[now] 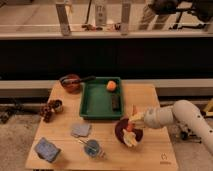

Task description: Place pepper in purple bowl

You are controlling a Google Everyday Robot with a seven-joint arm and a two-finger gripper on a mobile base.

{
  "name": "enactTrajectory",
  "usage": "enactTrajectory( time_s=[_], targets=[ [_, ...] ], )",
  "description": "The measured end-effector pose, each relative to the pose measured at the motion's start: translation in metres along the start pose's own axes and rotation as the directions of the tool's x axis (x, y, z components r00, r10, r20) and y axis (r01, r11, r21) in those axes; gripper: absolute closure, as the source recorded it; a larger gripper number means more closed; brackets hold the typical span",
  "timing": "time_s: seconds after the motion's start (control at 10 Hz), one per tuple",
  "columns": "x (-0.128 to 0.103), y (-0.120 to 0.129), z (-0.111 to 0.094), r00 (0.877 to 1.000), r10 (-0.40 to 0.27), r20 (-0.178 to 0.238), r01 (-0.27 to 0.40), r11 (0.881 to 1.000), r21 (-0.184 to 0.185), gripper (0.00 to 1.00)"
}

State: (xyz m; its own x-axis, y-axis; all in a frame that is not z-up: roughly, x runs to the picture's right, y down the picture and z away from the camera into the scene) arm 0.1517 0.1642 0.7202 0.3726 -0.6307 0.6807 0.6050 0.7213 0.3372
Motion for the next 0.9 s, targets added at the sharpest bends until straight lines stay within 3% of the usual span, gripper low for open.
enactTrajectory(
  time_s=[0.2, 0.5, 0.7, 0.9],
  targets=[
    [-0.004, -0.001, -0.005, 1.0, -0.017, 0.019, 0.017, 1.0, 0.004, 0.83],
    [-0.006, -0.004, -0.015, 0.999, -0.028, 0.02, 0.028, 1.0, 0.011, 0.53],
    [-0.008, -0.006, -0.016, 0.999, -0.041, 0.031, 0.041, 0.999, 0.0, 0.21],
    [-0.009, -0.007, -0.015, 0.998, -0.05, 0.039, 0.051, 0.999, -0.014, 0.2]
  ],
)
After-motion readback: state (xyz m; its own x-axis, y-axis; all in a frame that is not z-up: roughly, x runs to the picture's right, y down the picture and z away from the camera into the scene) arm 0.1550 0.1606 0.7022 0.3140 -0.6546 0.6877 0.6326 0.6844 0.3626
